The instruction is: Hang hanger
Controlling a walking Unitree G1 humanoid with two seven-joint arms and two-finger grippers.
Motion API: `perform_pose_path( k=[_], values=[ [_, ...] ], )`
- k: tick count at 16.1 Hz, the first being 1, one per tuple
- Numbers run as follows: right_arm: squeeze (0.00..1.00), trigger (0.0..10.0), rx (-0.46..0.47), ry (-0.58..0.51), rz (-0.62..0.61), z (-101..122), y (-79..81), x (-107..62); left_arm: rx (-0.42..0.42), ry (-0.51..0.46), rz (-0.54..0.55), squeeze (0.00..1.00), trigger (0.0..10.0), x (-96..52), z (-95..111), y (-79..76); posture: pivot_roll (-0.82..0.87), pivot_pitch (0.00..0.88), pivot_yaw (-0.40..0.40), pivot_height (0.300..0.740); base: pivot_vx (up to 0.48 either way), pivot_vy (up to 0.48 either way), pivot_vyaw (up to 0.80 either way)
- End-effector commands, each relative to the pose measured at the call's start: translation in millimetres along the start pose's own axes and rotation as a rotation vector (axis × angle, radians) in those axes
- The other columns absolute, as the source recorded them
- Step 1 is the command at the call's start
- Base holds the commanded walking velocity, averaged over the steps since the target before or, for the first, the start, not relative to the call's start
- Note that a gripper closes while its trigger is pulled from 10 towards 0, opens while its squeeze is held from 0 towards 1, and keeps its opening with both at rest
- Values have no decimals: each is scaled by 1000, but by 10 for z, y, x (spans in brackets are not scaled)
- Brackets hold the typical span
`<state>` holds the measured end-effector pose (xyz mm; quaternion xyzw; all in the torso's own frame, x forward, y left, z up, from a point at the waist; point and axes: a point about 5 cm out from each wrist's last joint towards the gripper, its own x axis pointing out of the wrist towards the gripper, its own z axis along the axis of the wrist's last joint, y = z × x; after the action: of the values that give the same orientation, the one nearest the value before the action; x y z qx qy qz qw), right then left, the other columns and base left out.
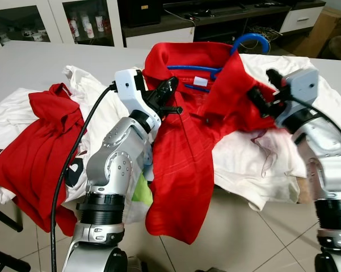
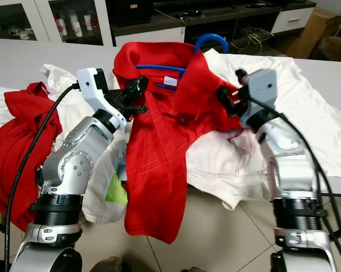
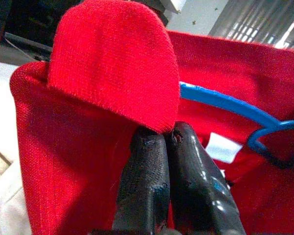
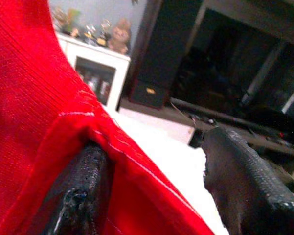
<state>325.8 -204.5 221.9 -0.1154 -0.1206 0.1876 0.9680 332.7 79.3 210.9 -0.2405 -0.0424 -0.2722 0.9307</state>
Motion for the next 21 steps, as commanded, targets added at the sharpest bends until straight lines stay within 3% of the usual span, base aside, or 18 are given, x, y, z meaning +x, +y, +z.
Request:
perform_pose_path(
  k=[1,6,9,10,11,14,18,19,21],
  values=[
    [0,10000,-7,-28,43,65,17,-34,15,2,-29,0,0,56,17,-73,66,0,16,740,0,0,0],
    [0,10000,-92,-23,92,104,32,-60,18,3,-28,0,0,53,14,-72,68,0,17,740,0,0,0],
    [0,10000,-116,82,193,-71,65,-191,17,5,-27,0,0,49,5,-67,67,0,17,740,0,0,0],
    [333,10000,-142,115,206,-127,68,-224,17,6,-26,0,0,47,4,-66,66,0,18,740,0,0,0],
    [1000,10000,-204,183,220,-246,68,-284,17,8,-26,0,0,46,-1,-63,64,0,19,740,0,0,0],
    [1000,10000,-203,200,216,-282,89,-344,17,13,-30,0,0,49,-9,-72,60,0,24,740,0,0,0],
    [984,10000,-193,163,148,-160,-47,-359,18,18,-34,0,0,54,-13,-77,55,0,28,740,0,0,0],
    [584,10000,-184,134,128,-111,-52,-339,17,20,-35,0,0,56,-19,-80,53,0,28,740,0,0,0],
    [529,10000,-139,96,127,-47,-43,-323,14,19,-35,0,0,59,-20,-89,56,0,26,740,0,0,0]
  ],
)
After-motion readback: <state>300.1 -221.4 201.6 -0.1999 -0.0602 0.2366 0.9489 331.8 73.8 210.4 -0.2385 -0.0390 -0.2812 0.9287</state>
